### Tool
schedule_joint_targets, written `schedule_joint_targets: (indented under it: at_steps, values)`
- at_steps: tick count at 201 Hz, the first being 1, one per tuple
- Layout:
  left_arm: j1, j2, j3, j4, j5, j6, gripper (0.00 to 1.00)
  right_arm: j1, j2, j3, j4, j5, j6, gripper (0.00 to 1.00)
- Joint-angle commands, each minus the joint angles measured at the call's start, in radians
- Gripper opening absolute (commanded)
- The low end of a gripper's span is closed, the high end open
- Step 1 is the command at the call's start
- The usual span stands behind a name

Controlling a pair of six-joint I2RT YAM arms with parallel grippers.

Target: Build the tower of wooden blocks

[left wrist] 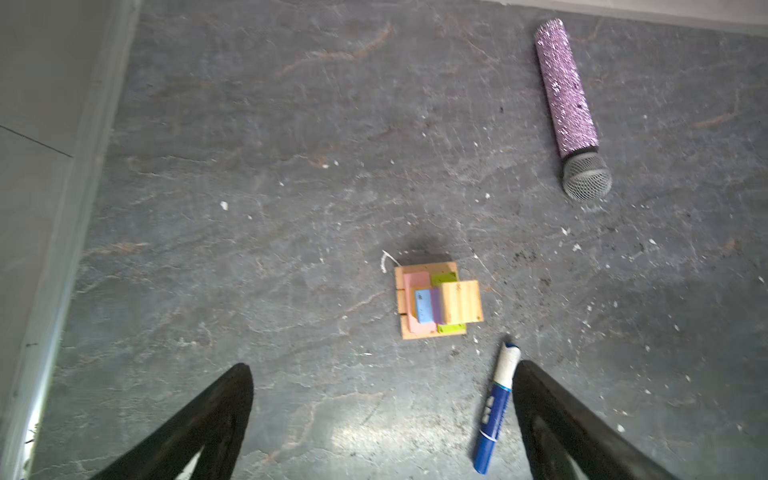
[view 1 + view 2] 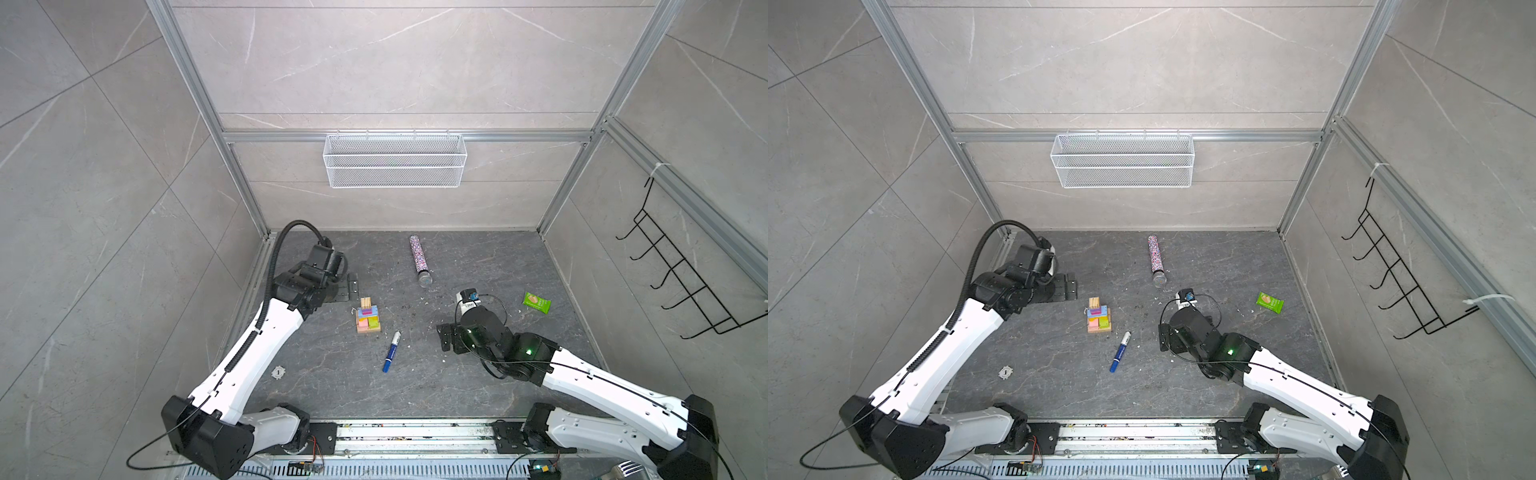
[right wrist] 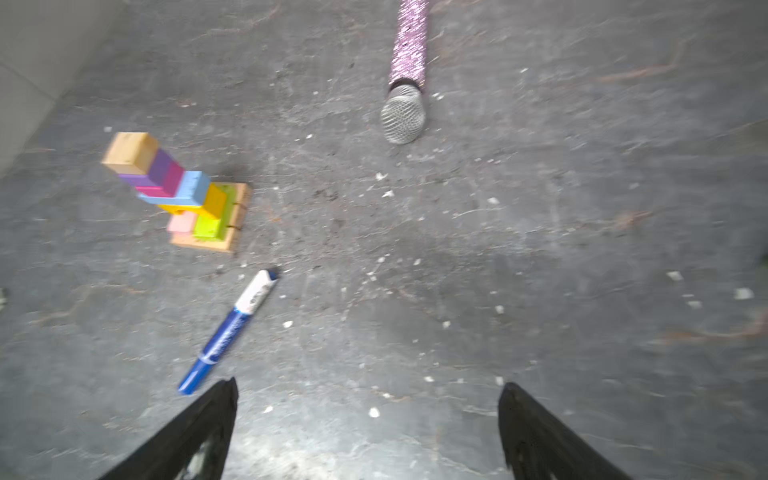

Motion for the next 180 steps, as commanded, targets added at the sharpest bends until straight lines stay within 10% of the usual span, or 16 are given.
schedule_joint_targets:
  at_steps: [1,110,180]
  values:
    - [0.069,-0.075,-0.077,0.148,-0.012,0.151,1.00,-0.007,-0.051,0.003,0.008,0.142,-0.124,1.00]
    - [0.417,-0.003,-0.587,0.898,0.155,0.371,1.00,-0.327,-0.094,-0.274,0.482,0.352,-0.443,1.00]
    - [0.541,0.130,-0.785,1.334,0.334,0.307,1.00,-0.563,0.076,-0.443,0.814,0.324,-0.376,1.00]
